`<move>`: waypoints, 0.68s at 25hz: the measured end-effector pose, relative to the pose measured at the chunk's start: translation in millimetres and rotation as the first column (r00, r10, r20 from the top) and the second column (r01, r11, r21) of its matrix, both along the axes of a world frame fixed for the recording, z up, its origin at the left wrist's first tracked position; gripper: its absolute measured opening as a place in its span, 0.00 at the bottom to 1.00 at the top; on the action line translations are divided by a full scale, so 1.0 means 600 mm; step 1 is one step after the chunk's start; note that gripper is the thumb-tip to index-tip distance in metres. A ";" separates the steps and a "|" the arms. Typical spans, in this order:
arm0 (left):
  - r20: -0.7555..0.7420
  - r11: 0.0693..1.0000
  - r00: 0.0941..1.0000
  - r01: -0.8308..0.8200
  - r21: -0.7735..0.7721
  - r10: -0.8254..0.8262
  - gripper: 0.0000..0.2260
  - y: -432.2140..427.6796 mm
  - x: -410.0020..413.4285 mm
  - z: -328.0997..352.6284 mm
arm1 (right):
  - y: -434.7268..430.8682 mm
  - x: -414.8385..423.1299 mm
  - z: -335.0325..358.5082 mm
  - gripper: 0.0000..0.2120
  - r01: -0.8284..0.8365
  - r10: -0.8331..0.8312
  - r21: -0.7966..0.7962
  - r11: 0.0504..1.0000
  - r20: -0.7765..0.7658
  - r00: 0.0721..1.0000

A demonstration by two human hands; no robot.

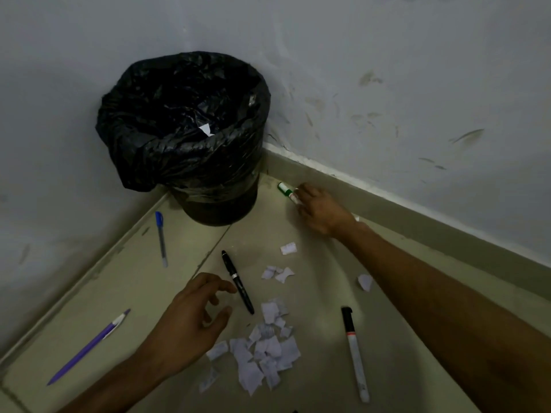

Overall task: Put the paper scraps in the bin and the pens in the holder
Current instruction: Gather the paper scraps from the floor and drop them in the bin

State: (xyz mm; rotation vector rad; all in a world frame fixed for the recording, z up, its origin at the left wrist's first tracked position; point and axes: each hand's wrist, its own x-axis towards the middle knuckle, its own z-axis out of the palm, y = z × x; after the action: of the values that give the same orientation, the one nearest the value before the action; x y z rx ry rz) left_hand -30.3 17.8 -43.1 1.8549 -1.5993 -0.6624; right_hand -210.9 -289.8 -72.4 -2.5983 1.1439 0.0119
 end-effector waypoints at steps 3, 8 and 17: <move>0.004 1.000 1.000 -0.009 -0.005 0.009 0.15 0.007 0.004 -0.002 | 0.018 -0.044 -0.023 0.21 0.051 -0.051 -0.003 0.999 -0.014 0.999; 0.011 1.000 1.000 -0.006 0.014 0.005 0.15 0.019 -0.001 -0.008 | 0.141 -0.137 -0.006 0.20 0.007 -0.007 0.014 1.000 0.023 1.000; 0.016 1.000 1.000 -0.011 -0.005 0.012 0.17 0.031 -0.013 0.014 | 0.090 -0.191 0.003 0.29 0.234 -0.229 0.027 0.972 -0.130 0.965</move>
State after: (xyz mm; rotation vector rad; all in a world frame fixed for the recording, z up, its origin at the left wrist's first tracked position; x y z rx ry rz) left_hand -37.9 36.5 -34.9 1.8685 -1.5977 -0.6393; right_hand -325.7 -235.8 -70.8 -2.4403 1.4696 0.1501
